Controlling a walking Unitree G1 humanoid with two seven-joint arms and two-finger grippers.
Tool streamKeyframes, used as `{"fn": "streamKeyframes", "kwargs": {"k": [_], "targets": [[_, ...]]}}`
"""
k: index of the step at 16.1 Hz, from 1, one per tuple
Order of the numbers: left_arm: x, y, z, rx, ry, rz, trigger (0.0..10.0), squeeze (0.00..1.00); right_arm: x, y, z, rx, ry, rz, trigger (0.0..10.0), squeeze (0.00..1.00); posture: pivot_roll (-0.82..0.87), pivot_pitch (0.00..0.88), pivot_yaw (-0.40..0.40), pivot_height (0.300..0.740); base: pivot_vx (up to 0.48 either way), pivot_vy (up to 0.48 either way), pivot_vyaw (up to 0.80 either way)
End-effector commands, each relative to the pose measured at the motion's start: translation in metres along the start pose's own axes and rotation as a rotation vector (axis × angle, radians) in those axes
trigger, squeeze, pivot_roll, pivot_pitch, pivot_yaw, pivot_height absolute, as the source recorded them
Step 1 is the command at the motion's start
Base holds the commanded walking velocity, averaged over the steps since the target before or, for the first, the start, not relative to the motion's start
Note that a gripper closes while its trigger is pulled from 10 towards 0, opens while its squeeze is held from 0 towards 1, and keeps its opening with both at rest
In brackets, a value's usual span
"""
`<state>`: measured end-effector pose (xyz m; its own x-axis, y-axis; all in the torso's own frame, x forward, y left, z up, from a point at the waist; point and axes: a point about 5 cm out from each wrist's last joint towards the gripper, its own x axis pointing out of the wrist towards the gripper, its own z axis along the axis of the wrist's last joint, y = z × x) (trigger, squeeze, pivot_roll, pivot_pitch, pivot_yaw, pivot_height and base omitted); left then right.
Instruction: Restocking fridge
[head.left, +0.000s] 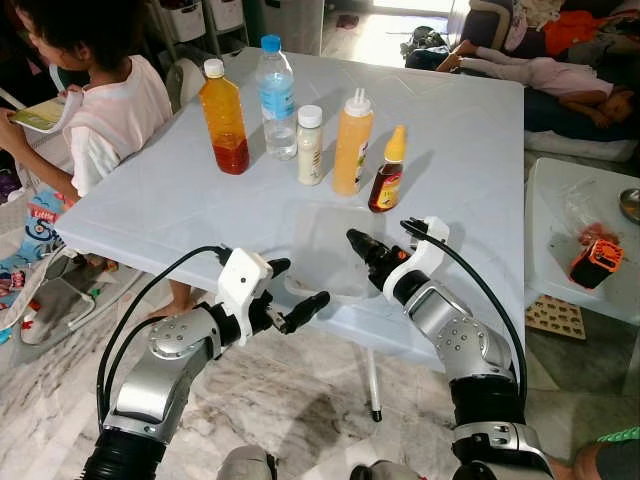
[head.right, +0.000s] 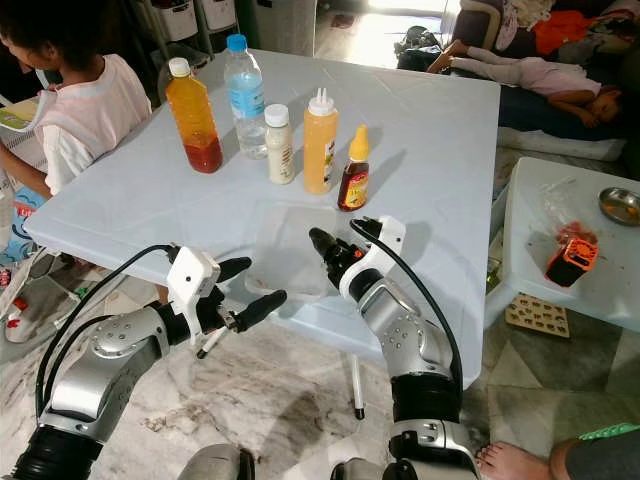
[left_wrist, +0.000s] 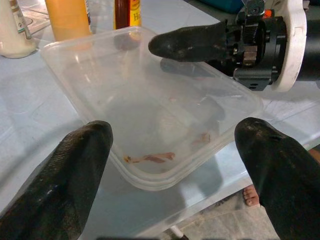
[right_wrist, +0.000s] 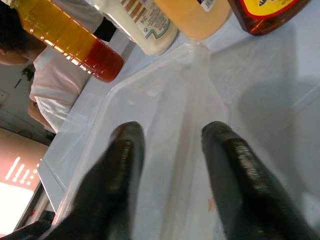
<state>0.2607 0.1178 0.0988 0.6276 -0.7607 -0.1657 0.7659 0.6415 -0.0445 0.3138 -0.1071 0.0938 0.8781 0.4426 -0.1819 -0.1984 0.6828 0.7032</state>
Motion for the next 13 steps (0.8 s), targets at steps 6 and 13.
{"fn": "streamKeyframes", "kwargs": {"k": [6,13], "targets": [[0.0,-0.003,0.0,0.011,0.009,-0.006,10.0,0.0,0.001,-0.005,-0.001,0.043,-0.001,-0.031,0.0,0.0,0.09,0.028,0.024,0.74,0.0,0.0,0.0],[-0.003,0.006,0.003,0.033,0.006,0.057,10.0,0.0,-0.003,0.007,0.004,-0.023,-0.013,0.028,10.0,0.0,0.09,0.037,0.02,0.74,0.0,0.0,0.0]]}}
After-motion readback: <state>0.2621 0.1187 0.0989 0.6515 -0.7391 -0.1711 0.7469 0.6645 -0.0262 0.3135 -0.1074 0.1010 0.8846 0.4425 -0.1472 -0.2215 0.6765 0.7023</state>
